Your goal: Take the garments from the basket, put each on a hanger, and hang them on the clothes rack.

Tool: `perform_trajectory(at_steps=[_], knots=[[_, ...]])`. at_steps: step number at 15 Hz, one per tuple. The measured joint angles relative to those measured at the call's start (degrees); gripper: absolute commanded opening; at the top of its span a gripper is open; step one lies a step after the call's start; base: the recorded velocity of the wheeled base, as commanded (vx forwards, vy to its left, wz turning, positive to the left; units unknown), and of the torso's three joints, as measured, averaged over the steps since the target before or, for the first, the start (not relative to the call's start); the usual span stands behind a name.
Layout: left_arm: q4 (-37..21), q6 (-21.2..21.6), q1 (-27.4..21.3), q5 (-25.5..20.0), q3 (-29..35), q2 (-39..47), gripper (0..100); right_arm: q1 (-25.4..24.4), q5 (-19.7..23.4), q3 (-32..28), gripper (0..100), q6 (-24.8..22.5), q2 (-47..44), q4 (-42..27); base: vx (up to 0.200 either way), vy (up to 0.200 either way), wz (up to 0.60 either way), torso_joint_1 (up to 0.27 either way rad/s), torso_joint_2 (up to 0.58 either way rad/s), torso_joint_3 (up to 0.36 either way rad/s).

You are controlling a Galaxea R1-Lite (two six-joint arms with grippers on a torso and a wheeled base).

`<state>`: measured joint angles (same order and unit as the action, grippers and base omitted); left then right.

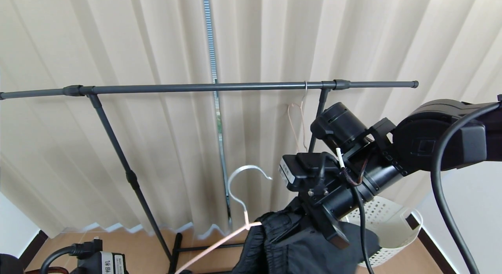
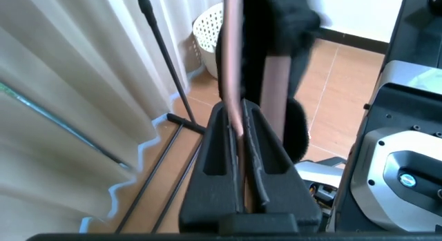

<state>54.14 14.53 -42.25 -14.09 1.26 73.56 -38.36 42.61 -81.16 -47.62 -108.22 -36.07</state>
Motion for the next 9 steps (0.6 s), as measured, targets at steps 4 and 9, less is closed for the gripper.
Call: perform_trajectory(at_steps=[4,9], knots=[[0.22,0.00,0.06,-0.02,0.00,0.06,0,0.05,0.04,1.23,0,0.16,1.38,0.27,0.000,0.000,0.00,0.000,0.00,0.000],[0.29,-0.33,0.30,0.09,0.22,0.26,100,0.06,-1.88,2.23,0,1.15,3.23,0.17,0.000,0.000,0.00,0.000,0.00,0.000]])
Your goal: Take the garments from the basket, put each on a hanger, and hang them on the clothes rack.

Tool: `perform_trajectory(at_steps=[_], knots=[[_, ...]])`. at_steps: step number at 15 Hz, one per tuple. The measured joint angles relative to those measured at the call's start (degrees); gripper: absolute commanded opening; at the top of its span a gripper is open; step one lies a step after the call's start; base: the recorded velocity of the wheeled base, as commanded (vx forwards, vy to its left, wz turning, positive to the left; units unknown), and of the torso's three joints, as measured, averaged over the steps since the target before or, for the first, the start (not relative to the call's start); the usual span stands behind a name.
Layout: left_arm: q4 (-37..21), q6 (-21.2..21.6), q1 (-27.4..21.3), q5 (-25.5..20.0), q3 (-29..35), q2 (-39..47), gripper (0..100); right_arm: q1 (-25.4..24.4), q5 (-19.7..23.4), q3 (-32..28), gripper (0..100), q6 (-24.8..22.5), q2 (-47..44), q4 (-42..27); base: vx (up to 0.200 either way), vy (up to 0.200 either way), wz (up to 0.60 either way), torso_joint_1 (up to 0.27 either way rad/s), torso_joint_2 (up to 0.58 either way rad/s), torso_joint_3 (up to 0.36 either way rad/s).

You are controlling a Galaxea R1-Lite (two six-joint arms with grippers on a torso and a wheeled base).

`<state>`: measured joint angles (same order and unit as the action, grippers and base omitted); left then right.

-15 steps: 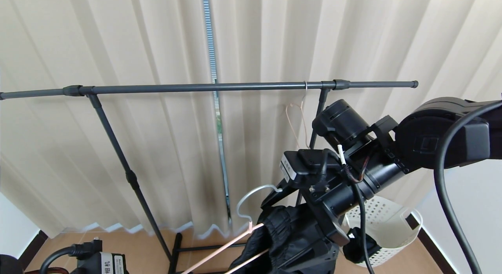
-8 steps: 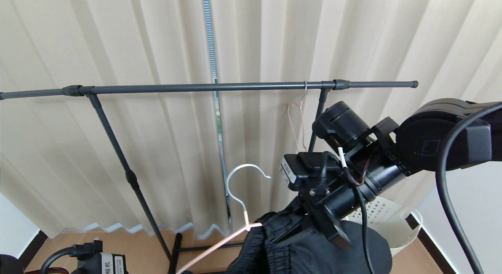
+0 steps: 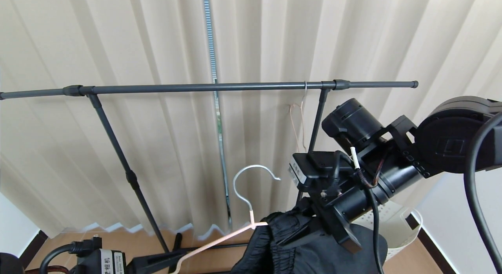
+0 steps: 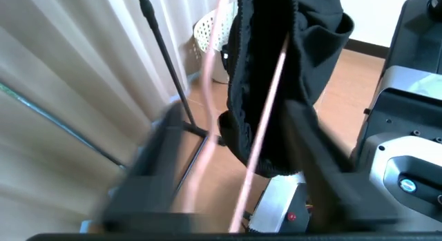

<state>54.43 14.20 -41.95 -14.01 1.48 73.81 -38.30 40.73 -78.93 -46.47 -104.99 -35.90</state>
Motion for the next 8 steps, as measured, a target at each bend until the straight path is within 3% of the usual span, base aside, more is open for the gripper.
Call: perform_trajectory(at_steps=[4,8], knots=[[-0.13,-0.52,4.16,-0.05,1.00,0.22,100,0.00,-11.45,-1.88,0,5.88,1.40,0.32,0.000,0.000,0.00,0.000,0.00,0.000],[-0.32,-7.67,9.42,0.00,4.74,2.06,100,-0.28,-20.46,-3.75,0,8.33,2.86,0.66,0.000,0.000,0.00,0.000,0.00,0.000]])
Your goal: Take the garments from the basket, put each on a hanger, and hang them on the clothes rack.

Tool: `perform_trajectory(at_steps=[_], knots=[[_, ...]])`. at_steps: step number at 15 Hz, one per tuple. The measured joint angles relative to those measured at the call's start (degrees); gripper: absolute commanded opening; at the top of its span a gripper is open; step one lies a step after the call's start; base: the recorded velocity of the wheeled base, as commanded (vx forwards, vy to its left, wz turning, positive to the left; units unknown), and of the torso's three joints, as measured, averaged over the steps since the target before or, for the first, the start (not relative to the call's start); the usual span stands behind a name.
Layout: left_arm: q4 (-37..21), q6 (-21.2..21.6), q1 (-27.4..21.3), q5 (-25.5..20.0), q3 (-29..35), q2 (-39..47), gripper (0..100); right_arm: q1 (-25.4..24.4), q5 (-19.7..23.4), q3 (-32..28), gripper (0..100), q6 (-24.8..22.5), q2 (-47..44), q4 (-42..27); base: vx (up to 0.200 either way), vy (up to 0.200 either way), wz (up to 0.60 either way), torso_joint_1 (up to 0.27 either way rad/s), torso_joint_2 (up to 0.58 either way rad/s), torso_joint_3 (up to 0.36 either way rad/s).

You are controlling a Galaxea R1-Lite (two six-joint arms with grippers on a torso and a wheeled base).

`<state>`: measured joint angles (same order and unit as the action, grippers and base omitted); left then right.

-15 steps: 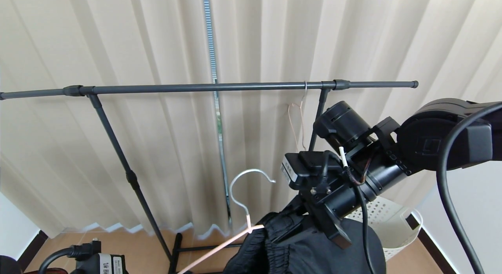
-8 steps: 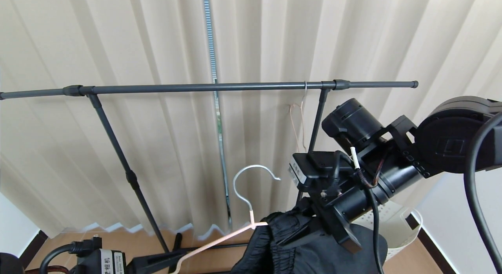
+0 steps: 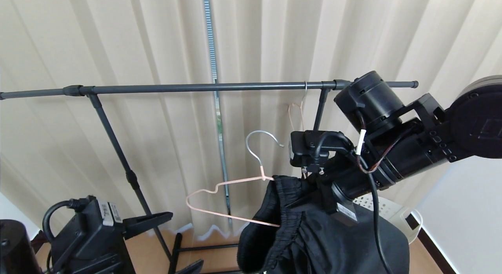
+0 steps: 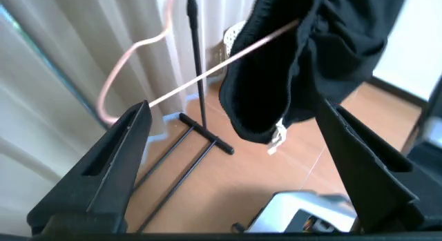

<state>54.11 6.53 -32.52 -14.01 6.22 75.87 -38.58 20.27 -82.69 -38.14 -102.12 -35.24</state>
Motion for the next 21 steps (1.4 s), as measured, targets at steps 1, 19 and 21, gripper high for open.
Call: perform_trajectory(at_steps=[1,19,21], knots=[[-0.11,-1.28,0.76,0.09,0.89,0.85,100,-0.09,-2.27,-0.11,0,0.24,0.35,0.57,0.000,0.000,0.00,0.000,0.00,0.000],[0.11,-9.65,-3.88,17.91,8.13,27.54,0,-9.46,-5.55,16.87,0,21.15,9.34,28.11,0.000,0.000,0.00,0.000,0.00,0.000],[0.99,-9.65,-3.47,17.88,8.33,27.90,0,-9.26,-4.66,20.13,0,22.19,10.80,30.90,0.000,0.000,0.00,0.000,0.00,0.000]])
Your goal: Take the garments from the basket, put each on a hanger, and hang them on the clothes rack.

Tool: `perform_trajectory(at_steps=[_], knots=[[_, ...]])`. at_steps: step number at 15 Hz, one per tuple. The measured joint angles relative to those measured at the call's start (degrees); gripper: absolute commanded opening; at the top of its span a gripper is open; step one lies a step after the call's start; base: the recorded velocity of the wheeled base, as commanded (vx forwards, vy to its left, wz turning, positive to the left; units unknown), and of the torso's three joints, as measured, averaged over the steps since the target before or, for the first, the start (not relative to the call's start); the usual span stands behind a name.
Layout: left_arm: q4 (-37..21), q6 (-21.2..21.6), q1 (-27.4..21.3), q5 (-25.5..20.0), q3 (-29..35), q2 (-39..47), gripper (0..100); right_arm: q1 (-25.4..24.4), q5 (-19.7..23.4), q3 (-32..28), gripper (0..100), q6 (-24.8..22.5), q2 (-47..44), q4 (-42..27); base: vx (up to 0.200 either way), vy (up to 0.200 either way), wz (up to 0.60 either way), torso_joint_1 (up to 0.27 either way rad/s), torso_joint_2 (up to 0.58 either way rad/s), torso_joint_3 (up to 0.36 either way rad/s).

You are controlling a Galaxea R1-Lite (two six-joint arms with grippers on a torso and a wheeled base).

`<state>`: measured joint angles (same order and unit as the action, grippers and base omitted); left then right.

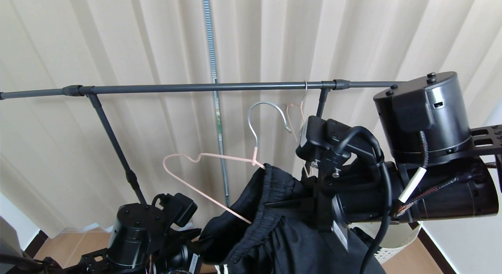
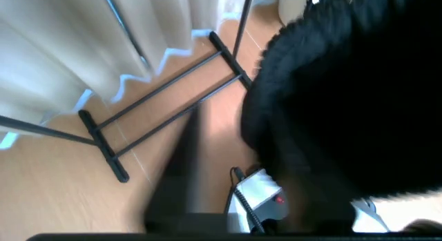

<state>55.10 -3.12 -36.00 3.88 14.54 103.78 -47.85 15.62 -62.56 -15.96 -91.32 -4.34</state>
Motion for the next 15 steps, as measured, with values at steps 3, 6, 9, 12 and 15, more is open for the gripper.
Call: perform_trajectory(at_steps=[3,6,9,12,15], knots=[[0.90,0.11,1.61,0.02,0.17,-0.09,0,1.38,2.00,6.36,0,0.83,1.61,7.45,0.000,0.000,0.00,0.000,0.00,0.000],[0.89,0.37,5.05,-0.05,0.85,-1.38,0,4.33,4.61,14.36,0,1.87,2.34,16.65,0.000,0.000,0.00,0.000,0.00,0.000],[0.84,0.41,8.17,-0.05,2.27,-2.68,0,7.23,6.68,23.20,0,2.24,2.40,27.25,0.000,0.000,0.00,0.000,0.00,0.000],[0.79,0.44,9.72,-0.07,3.25,-3.15,0,9.09,6.57,28.03,0,2.04,1.77,32.23,0.000,0.000,0.00,0.000,0.00,0.000],[0.76,0.41,11.47,-0.05,3.93,-3.23,0,9.57,6.46,29.95,0,1.21,1.88,32.28,0.000,0.000,0.00,0.000,0.00,0.000]])
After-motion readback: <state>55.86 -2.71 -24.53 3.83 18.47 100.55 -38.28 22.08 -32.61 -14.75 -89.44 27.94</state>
